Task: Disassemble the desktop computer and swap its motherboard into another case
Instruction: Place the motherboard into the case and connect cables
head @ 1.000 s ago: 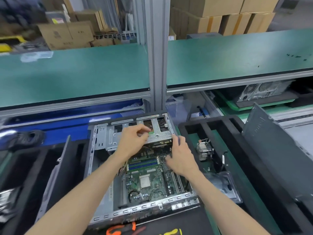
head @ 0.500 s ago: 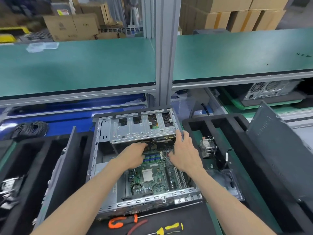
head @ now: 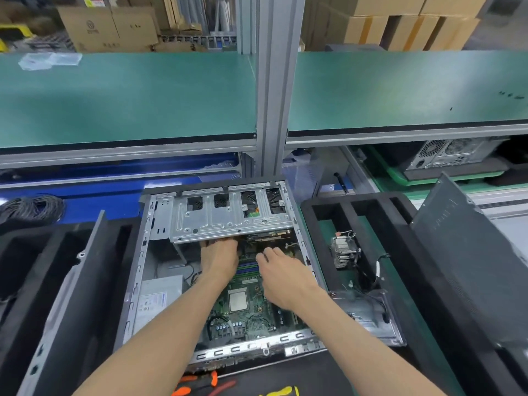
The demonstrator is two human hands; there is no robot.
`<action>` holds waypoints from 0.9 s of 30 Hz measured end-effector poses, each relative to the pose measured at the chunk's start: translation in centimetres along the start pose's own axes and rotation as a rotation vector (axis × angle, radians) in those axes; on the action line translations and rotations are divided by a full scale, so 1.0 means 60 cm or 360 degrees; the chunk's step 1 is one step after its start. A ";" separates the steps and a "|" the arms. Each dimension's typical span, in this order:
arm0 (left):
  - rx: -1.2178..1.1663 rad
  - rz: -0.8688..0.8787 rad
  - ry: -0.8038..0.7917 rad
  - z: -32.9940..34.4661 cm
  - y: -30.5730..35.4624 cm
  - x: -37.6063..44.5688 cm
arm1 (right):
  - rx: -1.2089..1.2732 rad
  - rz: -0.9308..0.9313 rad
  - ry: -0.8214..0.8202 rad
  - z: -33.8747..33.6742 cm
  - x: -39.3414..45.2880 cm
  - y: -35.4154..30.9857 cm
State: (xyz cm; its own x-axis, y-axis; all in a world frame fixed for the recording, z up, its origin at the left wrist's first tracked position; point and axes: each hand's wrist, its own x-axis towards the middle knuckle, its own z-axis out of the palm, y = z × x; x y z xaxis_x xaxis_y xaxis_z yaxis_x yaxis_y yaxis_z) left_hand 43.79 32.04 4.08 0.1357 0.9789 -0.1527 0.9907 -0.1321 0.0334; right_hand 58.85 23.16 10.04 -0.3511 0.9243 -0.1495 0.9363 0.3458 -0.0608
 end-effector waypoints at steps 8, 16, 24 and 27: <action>-0.0125 -0.0037 0.0022 0.050 -0.001 0.027 | 0.0193 0.0405 -0.0841 0.062 0.034 0.003; 0.0043 0.0078 0.0142 0.047 0.005 0.013 | 0.0249 0.0421 -0.0996 0.069 0.042 0.010; 0.0039 0.0077 0.0082 0.034 0.010 0.005 | 0.0270 0.0418 -0.1018 0.069 0.042 0.011; -0.0029 0.0045 0.0065 0.031 0.010 0.004 | 0.0277 0.0425 -0.1031 0.070 0.042 0.011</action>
State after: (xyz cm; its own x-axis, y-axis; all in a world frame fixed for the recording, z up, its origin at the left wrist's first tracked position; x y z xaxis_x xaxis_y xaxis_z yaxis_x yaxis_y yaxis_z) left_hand 44.43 31.93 2.22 0.1627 0.9804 -0.1112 0.9860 -0.1574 0.0549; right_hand 58.57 25.08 5.50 -0.0929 0.6736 -0.7332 0.9952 0.0406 -0.0888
